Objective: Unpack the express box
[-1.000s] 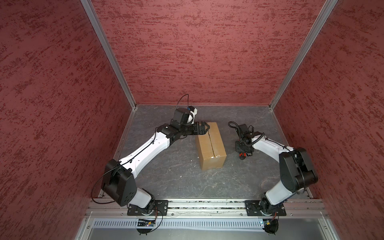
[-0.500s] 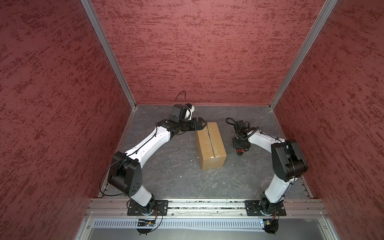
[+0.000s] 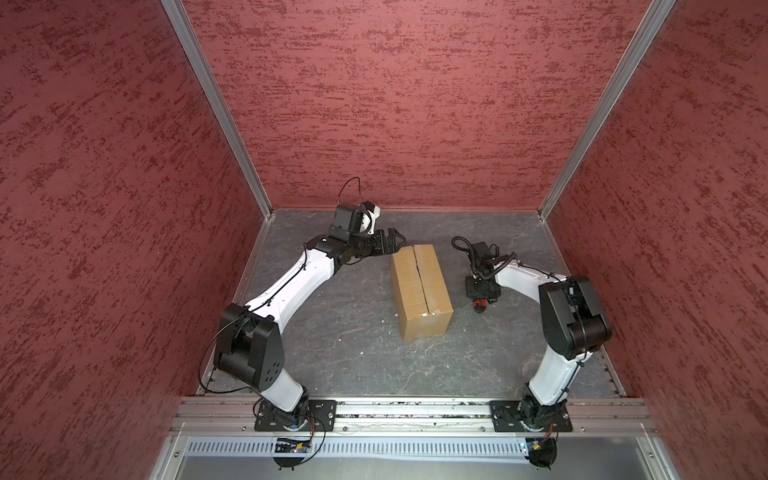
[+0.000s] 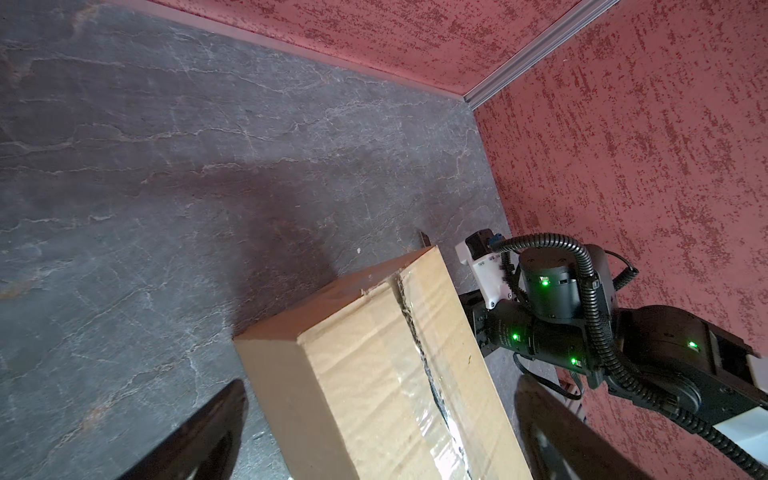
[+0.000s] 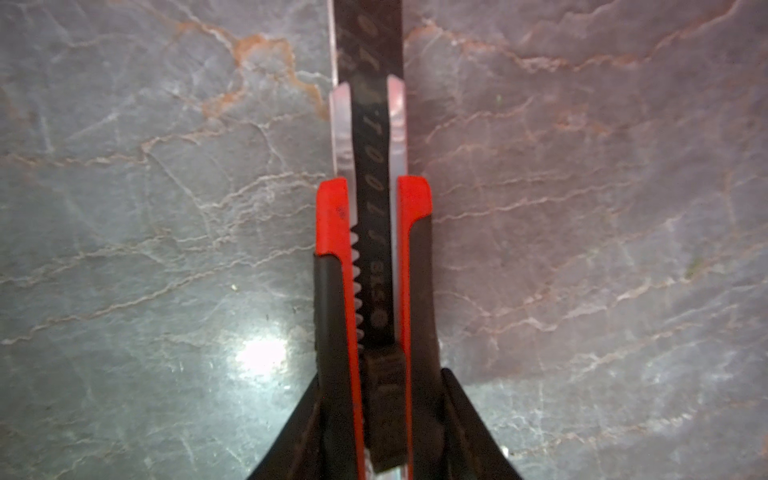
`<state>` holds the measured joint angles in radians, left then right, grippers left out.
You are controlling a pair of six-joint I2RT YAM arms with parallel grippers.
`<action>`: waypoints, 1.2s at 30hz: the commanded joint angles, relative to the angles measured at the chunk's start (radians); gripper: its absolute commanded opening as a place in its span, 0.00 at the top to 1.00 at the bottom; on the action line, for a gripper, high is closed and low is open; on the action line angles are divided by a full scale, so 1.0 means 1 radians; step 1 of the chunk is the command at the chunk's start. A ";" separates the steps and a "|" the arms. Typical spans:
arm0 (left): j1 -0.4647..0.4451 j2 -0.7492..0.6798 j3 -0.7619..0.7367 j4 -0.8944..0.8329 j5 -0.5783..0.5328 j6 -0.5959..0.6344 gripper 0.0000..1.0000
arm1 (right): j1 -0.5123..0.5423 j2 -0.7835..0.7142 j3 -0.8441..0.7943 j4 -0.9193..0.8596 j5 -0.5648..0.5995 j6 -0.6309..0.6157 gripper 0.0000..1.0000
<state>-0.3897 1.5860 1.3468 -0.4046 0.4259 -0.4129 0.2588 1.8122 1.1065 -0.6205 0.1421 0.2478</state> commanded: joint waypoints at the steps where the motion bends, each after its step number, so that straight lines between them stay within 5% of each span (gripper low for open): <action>1: 0.013 0.007 0.017 0.001 0.020 0.019 0.00 | -0.006 -0.013 -0.017 0.016 0.004 0.018 0.67; 16: 0.046 -0.029 -0.009 0.004 0.039 0.019 0.00 | -0.005 -0.070 -0.095 0.014 0.011 0.045 0.50; 28: 0.051 -0.023 -0.008 0.009 0.054 0.006 0.00 | -0.006 -0.157 -0.229 0.051 -0.039 0.104 0.48; 36: 0.051 -0.006 0.001 0.017 0.073 -0.013 0.00 | -0.005 -0.174 -0.279 0.093 -0.064 0.116 0.72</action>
<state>-0.3450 1.5837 1.3445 -0.4038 0.4751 -0.4156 0.2588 1.6222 0.8585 -0.5076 0.0990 0.3508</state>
